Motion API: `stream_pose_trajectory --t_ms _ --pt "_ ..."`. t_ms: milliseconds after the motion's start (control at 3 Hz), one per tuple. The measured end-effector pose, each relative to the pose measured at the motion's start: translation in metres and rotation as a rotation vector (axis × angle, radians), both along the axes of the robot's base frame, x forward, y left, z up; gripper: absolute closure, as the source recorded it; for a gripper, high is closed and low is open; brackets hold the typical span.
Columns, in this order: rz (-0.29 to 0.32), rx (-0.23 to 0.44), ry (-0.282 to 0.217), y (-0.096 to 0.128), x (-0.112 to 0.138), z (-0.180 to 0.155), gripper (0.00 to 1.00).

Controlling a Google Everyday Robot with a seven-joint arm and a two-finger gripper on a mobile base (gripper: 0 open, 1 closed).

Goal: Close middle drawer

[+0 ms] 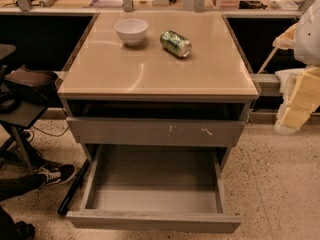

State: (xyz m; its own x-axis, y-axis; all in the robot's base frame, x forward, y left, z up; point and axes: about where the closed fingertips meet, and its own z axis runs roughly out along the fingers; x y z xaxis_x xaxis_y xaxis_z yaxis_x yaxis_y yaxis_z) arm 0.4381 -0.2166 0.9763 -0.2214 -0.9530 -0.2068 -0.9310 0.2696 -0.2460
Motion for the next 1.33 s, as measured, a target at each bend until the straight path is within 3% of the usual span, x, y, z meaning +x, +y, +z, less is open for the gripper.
stream_pose_trajectory --t_ms 333,667,1333 --pt "0.010 0.004 -0.013 0.001 -0.003 0.000 0.00" --pt "0.069 0.039 -0.057 0.013 -0.025 -0.004 0.00" --pt "0.181 0.264 -0.139 0.062 -0.077 -0.099 0.00"
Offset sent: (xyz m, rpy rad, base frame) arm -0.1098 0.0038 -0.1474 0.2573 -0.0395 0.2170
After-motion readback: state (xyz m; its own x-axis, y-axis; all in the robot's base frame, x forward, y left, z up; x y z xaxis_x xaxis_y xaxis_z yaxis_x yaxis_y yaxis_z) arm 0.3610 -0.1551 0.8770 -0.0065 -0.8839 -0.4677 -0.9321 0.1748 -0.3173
